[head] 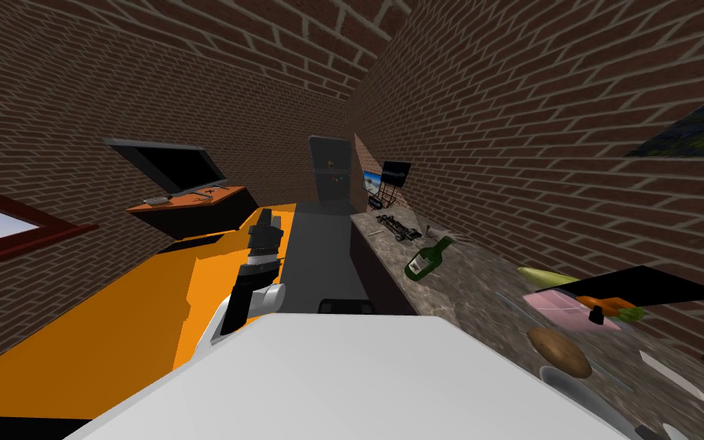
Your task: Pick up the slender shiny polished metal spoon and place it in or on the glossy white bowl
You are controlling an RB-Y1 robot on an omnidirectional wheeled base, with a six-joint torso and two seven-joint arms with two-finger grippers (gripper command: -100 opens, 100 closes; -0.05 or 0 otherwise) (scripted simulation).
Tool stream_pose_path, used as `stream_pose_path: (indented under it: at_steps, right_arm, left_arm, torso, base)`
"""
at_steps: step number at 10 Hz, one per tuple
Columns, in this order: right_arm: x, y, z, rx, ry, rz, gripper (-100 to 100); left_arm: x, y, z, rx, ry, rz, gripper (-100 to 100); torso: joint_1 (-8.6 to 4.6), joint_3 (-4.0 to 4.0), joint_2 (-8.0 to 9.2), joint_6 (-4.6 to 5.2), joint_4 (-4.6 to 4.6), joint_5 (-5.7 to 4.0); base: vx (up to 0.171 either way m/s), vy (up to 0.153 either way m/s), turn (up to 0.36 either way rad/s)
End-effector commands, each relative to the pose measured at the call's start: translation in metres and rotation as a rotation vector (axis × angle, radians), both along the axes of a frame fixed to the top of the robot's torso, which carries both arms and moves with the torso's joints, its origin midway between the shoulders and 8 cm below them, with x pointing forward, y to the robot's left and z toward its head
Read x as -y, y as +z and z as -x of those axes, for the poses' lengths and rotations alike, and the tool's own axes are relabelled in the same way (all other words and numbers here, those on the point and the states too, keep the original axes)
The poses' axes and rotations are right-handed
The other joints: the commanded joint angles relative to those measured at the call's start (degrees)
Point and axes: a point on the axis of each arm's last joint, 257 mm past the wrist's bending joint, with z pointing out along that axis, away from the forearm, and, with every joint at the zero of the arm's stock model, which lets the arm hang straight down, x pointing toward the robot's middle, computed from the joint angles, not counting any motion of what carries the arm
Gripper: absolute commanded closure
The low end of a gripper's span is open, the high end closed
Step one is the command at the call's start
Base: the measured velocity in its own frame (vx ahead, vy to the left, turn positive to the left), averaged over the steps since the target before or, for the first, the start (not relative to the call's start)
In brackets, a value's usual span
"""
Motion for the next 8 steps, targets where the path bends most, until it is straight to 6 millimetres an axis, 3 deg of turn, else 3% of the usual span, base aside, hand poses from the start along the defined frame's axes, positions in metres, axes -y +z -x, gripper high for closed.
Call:
stream_pose_path:
  at_steps: [1, 2, 3, 8]
  right_arm:
    - [-0.0063, 0.0071, -0.0062, -0.001, 0.007, -0.003, -100]
    - [-0.0032, 0.0042, -0.0028, -0.001, 0.004, -0.001, -100]
    - [-0.0036, 0.0046, -0.0032, -0.001, 0.004, -0.002, 0]
    - [-0.0036, 0.0046, -0.0031, -0.001, 0.004, -0.002, 0]
  left_arm:
    - [0.0, 0.0, 0.0, 0.0, 0.0, 0.0, 0]
    - [0.0, 0.0, 0.0, 0.0, 0.0, 0.0, 0]
    - [0.0, 0.0, 0.0, 0.0, 0.0, 0.0, 0]
    - [0.0, 0.0, 0.0, 0.0, 0.0, 0.0, 0]
  torso:
    - [0.0, 0.0, 0.0, 0.0, 0.0, 0.0]
    - [0.01, 0.0, -0.01, 0.0, 0.0, 0.0]
    - [-0.01, 0.01, 0.01, 0.0, 0.01, -0.01]
    - [-0.03, 0.02, 0.03, 0.0, 0.01, -0.02]
  base:
    - [0.005, 0.005, -0.016]
    - [0.0, 0.0, 0.0]
    - [0.0, 0.0, 0.0]
    - [0.0, 0.0, 0.0]
